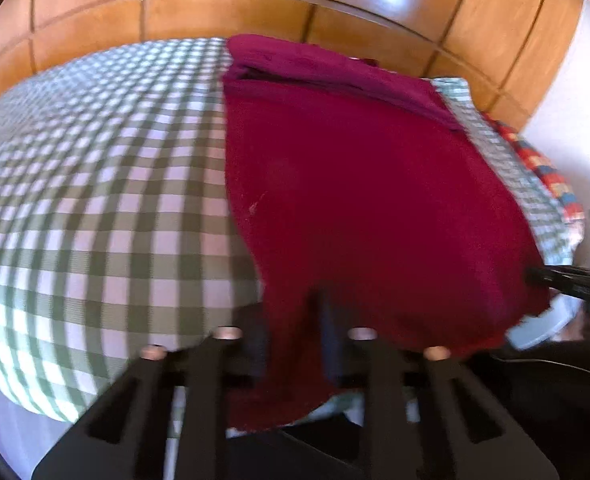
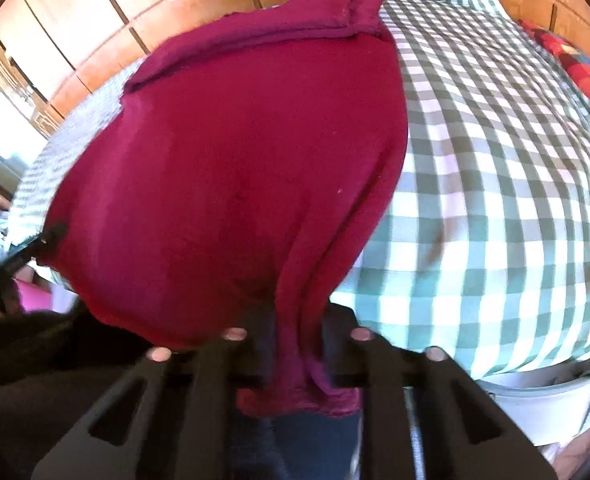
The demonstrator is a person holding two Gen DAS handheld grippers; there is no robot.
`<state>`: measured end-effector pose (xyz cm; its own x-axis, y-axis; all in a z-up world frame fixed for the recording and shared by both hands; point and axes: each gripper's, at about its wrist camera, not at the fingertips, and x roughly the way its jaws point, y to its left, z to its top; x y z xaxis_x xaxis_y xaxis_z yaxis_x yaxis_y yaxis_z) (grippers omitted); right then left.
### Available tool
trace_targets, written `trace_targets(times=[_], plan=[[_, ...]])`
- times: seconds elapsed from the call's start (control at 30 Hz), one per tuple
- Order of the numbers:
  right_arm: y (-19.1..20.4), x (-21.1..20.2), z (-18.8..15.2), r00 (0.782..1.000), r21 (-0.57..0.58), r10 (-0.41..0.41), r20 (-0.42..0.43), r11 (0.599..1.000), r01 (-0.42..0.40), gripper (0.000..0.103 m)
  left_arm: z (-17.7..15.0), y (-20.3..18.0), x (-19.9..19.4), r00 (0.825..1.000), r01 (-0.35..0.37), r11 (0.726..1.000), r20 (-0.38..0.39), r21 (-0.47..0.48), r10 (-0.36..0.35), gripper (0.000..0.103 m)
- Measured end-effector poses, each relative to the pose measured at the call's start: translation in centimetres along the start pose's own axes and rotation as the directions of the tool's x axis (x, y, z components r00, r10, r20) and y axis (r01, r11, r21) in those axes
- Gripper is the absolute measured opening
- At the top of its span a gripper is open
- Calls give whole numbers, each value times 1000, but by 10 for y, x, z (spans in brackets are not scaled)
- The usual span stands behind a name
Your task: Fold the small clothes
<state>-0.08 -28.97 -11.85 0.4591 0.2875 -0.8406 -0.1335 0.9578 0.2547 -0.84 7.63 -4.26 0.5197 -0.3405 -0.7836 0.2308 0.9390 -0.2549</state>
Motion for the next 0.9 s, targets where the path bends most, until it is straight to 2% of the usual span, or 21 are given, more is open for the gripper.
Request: trace_targets(times=[0.07, 0.13, 0.23, 0.33, 0.43, 0.5, 0.6, 0.63, 0.7, 0.73, 0.77, 0.8, 0.83, 0.9], plan=[[2, -8, 6, 999, 11, 46, 21, 999, -47, 13, 3, 5, -6, 996, 84, 996, 6, -29, -84, 11], [4, -17, 15, 994, 21, 95, 51, 995, -96, 13, 9, 9, -16, 983, 181, 981, 31, -66, -179, 10], [3, -33, 36, 978, 42, 174, 113, 983, -179, 13, 25, 18, -34, 940, 336, 934, 109, -121, -324, 10], [2, -42, 64, 961, 44, 217, 173, 973, -228, 13, 47, 23, -39, 902, 422, 894, 168, -152, -397, 10], [-4, -39, 104, 947, 53, 226, 226, 968, -244, 13, 72, 26, -36, 879, 465, 870, 207, -167, -430, 10], [-9, -29, 128, 948, 71, 207, 241, 971, -230, 13, 95, 31, -31, 868, 480, 859, 234, -178, -437, 10], [-22, -11, 164, 955, 107, 161, 249, 975, -193, 13, 132, 41, -14, 877, 462, 859, 258, -219, -406, 10], [-25, -4, 175, 957, 119, 153, 246, 975, -187, 15, 145, 46, -4, 887, 443, 861, 262, -248, -381, 11], [-29, 11, 196, 962, 151, 129, 241, 974, -168, 31, 168, 63, 17, 913, 390, 869, 252, -303, -322, 14], [-35, 17, 205, 963, 177, 116, 244, 971, -162, 58, 177, 70, 27, 919, 379, 864, 246, -331, -309, 29], [-41, 18, 207, 960, 196, 114, 256, 966, -167, 75, 187, 81, 37, 926, 363, 846, 251, -389, -282, 54], [-46, 16, 209, 956, 219, 103, 273, 961, -166, 76, 190, 92, 40, 929, 352, 825, 272, -441, -251, 64], [-53, 13, 208, 953, 227, 105, 285, 958, -174, 78, 190, 102, 39, 924, 356, 806, 309, -473, -226, 70], [-60, 5, 200, 947, 226, 110, 303, 957, -183, 88, 187, 113, 39, 919, 359, 807, 326, -469, -220, 70]])
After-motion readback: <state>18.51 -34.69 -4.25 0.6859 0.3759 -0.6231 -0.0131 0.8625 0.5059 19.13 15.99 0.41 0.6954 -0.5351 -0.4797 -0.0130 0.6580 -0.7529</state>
